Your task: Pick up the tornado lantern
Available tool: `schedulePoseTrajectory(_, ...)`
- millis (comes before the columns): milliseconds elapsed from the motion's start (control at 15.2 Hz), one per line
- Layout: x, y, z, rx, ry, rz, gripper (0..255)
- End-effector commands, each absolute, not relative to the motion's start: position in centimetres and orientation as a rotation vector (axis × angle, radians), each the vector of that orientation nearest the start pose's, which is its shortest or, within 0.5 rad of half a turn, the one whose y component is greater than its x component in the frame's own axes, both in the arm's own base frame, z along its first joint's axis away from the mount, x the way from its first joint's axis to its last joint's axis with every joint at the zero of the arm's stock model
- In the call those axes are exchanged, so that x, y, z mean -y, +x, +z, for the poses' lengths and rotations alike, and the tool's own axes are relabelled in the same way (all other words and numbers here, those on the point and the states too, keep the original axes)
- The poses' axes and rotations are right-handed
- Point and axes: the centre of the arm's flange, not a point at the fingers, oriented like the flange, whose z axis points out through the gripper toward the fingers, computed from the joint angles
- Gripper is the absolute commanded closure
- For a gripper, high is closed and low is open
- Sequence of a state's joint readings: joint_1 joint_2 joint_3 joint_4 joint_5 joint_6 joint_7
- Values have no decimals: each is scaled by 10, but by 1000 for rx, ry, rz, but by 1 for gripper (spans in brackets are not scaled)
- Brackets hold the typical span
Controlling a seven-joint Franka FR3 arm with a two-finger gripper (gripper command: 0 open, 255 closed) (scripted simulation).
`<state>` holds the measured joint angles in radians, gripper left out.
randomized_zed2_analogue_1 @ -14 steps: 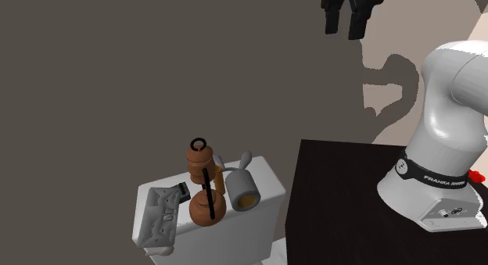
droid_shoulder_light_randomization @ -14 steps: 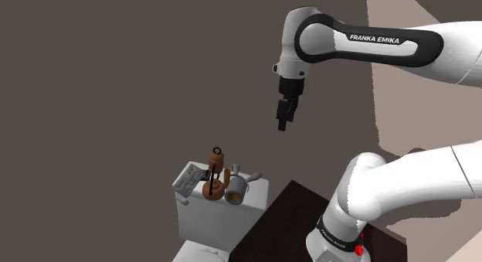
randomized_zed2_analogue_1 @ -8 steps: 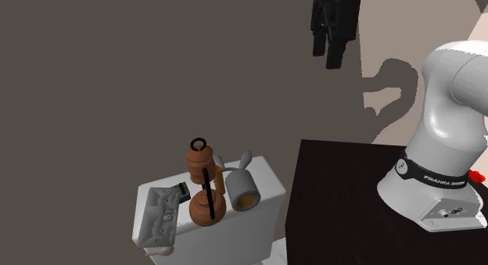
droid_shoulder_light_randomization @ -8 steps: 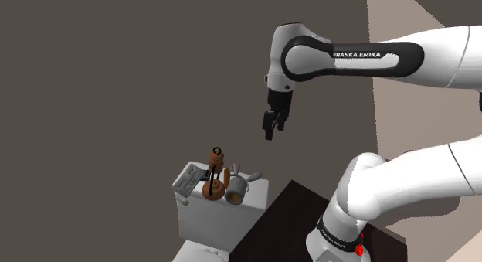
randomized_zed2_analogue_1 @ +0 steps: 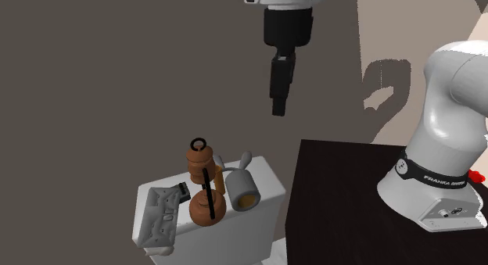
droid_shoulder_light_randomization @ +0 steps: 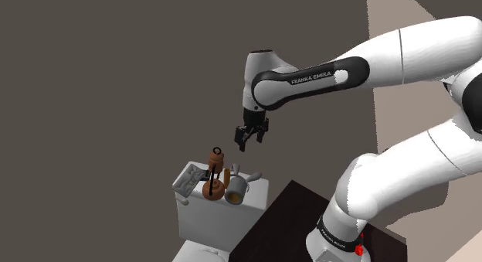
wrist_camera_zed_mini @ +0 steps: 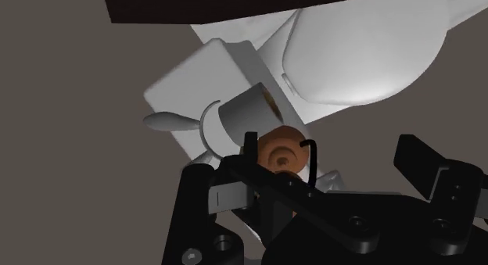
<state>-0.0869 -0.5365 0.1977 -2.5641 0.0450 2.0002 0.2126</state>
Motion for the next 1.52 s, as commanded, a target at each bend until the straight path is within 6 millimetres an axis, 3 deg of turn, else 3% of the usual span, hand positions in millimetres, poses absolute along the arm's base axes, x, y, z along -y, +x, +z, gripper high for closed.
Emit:
schedulePoseTrajectory(0, -51, 387, 419, -328, -3200, 9, 0)
schedulePoseTrajectory(594, -59, 465, 336, -705, -3191, -114, 0)
schedulePoseTrajectory(1122, -47, 538, 268, -1043, -3140, -226, 0)
schedulePoseTrajectory(1452, -46, 541, 244, -1057, -3137, -230, 0)
